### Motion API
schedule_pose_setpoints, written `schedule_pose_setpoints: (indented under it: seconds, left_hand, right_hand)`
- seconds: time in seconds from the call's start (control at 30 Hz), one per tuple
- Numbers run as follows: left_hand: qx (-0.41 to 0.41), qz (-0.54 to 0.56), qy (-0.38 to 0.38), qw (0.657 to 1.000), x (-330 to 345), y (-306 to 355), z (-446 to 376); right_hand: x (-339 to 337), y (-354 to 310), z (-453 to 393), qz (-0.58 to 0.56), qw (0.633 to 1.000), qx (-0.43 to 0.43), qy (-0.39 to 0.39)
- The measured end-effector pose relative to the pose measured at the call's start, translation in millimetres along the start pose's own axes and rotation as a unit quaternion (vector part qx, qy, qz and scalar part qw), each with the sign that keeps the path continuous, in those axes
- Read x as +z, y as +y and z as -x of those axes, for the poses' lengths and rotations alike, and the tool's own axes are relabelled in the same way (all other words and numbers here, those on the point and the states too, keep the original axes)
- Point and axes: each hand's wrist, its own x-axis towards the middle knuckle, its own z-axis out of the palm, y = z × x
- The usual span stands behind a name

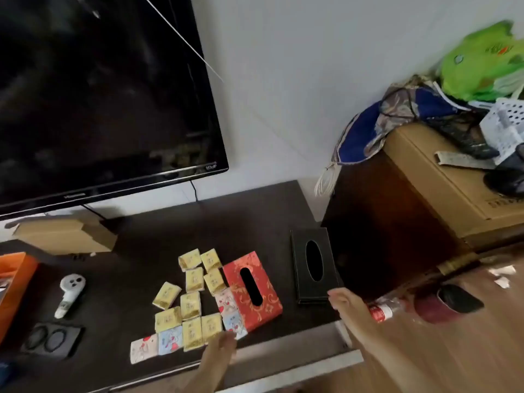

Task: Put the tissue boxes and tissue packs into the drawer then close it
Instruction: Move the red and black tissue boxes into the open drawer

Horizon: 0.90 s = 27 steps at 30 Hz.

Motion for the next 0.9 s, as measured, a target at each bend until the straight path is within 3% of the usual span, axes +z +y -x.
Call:
schedule_pose_setpoints:
  seconds: [0.3,0.57,0.77,0.9]
  left_hand:
    - [0.078,0.001,0.078,0.994,38.2,48.3,-89.2]
    - [0.100,-0.010,0.201,0.974,72.6,41.1,-138.7]
    - [0.074,0.029,0.236,0.968,80.9,35.9,-146.7]
    - [0.013,0.024,0.241,0.970,76.9,48.1,-150.9]
  right_hand:
    - [17.7,7.9,-114.7,0.106,0.989,-0.039,0.097]
    - [35.1,52.8,-171.5,0.104,0.986,-0.036,0.128]
    - [37.5,69.6,-178.3,0.097,0.981,-0.015,0.168]
    - [32.9,63.7,-193.1,0.118,0.980,-0.003,0.163]
